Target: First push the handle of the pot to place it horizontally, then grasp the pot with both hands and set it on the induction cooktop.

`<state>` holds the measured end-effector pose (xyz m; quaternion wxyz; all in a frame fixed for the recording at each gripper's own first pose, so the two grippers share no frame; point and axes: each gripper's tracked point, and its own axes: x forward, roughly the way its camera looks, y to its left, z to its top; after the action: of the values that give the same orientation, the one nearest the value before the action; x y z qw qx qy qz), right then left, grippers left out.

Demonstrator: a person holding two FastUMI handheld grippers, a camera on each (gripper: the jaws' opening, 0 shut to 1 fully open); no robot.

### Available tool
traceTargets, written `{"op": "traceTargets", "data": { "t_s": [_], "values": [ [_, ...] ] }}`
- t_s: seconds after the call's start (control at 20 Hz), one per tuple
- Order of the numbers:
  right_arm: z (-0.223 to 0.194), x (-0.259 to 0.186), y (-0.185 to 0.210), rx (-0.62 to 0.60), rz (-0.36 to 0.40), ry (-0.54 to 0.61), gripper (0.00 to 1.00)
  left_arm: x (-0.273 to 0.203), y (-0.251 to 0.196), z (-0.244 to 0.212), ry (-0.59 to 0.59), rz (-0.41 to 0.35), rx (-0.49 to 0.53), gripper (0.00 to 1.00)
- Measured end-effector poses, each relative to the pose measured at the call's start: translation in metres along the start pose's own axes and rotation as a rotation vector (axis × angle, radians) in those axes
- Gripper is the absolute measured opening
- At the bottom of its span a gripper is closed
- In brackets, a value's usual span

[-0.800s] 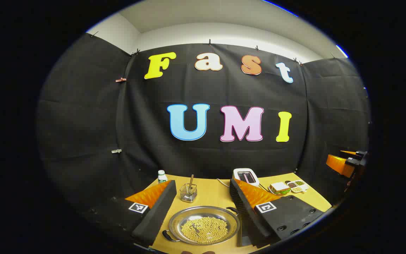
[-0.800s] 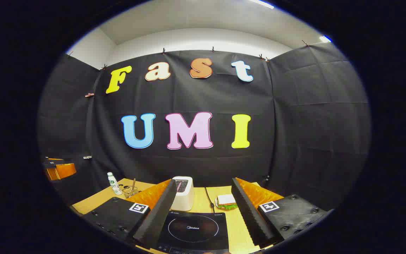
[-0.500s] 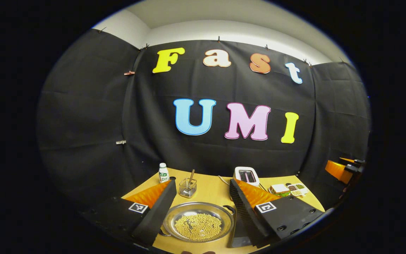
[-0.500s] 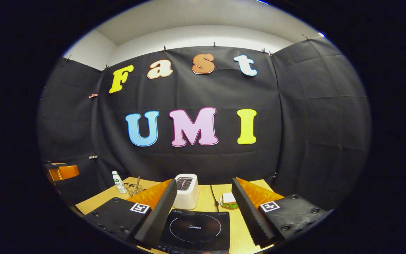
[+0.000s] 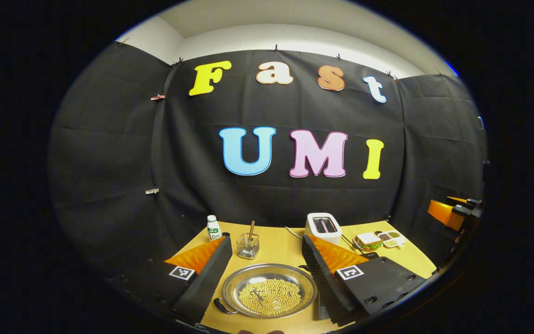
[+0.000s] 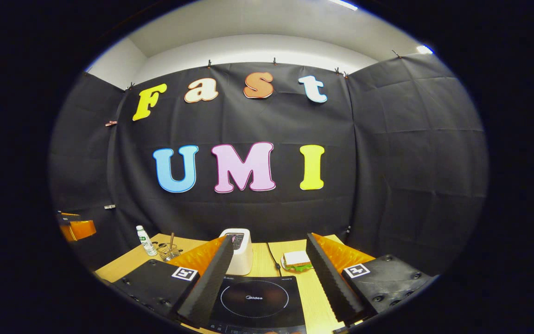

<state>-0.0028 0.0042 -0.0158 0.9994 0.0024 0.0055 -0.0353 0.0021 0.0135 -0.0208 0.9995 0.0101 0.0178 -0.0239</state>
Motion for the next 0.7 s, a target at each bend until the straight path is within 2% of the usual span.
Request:
{"op": "traceTargets", "data": {
  "t_s": [0.4,0.7],
  "values": [
    [0.0,-0.03,0.024,-0.005,-0.056,-0.044,0.98,-0.006,0.034,-0.003,-0.037,-0.067,0.046,0.95],
    [-0.015,-0.056,0.021,-0.031,-0.112,-0.02,0.98,0.009,0.046,-0.025,0.027,-0.121,-0.014,0.95]
  ]
}}
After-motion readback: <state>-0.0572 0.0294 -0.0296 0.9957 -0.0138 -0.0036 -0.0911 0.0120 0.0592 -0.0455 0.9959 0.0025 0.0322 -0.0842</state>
